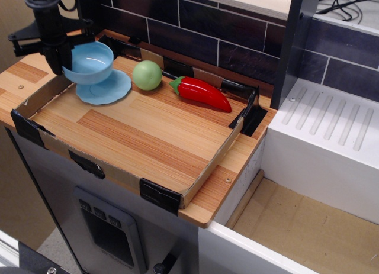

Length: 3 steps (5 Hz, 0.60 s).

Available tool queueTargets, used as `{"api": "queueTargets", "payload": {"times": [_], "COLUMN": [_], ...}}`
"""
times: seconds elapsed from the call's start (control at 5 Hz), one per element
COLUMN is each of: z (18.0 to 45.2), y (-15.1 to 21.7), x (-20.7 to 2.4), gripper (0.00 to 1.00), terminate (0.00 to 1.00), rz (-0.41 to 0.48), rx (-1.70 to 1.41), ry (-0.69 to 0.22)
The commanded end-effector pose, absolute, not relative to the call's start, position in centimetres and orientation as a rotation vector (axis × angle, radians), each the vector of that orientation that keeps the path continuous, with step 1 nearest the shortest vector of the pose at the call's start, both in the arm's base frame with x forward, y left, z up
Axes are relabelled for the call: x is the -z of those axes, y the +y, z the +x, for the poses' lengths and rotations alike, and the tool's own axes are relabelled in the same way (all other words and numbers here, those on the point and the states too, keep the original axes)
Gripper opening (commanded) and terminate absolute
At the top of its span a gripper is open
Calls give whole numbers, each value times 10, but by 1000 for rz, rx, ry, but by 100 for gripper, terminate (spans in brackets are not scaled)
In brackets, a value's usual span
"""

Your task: Put bowl on plate

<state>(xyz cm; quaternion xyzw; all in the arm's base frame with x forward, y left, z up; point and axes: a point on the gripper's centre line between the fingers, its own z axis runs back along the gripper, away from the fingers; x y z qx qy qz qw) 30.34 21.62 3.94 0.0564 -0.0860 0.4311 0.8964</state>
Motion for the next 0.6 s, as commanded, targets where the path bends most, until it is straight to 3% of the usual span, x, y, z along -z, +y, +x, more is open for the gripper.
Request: {"api": "queueTargets", "payload": {"times": [0.0, 0.2, 0.4], "z": [305, 306, 302], "y": [214, 214, 218], "x": [-48, -48, -55], "gripper": [0, 0, 100], "terminate": [0, 0, 0], "rz": [127, 144, 192], "rx": [-852, -856, -854], "ry": [-246, -252, -260]}}
